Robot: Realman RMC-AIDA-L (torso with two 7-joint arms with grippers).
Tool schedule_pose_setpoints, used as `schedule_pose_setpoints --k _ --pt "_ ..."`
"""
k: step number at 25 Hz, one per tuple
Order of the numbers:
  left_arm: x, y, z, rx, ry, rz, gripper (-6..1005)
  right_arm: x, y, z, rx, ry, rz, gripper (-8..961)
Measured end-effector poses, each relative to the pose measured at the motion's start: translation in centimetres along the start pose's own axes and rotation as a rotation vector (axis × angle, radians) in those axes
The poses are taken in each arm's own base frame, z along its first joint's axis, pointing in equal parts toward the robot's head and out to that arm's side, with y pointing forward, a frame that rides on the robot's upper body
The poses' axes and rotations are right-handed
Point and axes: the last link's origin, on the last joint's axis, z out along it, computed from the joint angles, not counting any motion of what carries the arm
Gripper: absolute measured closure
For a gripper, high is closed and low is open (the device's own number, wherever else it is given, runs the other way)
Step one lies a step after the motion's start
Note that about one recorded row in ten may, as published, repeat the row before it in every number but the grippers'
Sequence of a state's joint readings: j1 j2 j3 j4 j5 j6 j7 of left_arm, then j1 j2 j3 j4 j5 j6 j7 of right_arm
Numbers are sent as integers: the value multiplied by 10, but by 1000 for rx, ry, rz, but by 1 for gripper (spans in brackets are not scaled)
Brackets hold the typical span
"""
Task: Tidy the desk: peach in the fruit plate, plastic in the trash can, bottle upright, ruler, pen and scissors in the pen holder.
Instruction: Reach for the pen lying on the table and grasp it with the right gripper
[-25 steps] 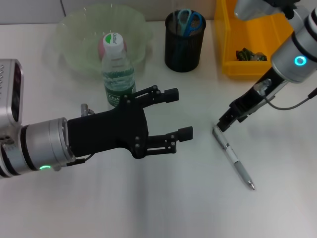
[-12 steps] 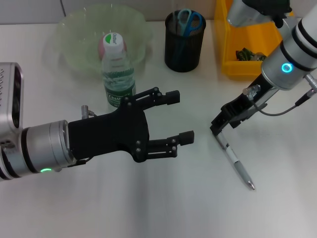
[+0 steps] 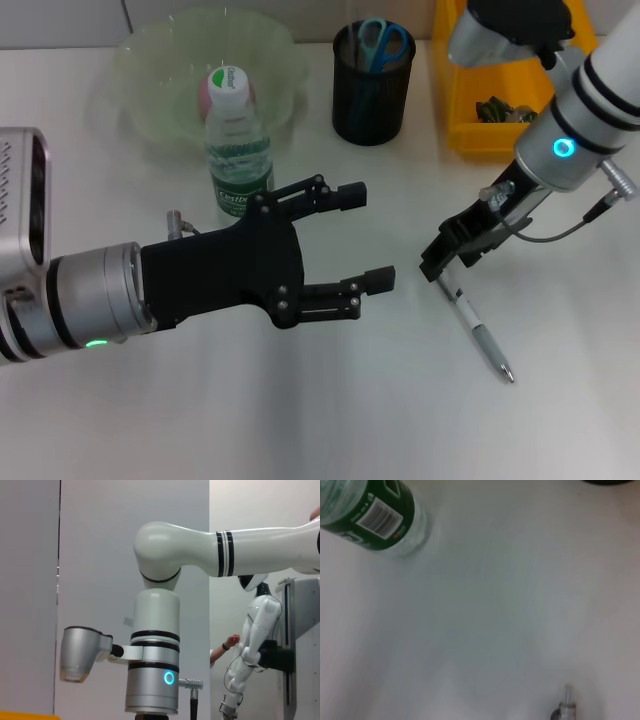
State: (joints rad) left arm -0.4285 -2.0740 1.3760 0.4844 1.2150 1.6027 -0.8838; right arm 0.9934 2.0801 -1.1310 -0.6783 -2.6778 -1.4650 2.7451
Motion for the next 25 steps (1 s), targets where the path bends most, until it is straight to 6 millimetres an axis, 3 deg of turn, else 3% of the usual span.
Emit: schedule_pose_setpoints --k 25 --pt "-1 0 -2 9 -3 24 168 -10 5 13 87 2 -54 365"
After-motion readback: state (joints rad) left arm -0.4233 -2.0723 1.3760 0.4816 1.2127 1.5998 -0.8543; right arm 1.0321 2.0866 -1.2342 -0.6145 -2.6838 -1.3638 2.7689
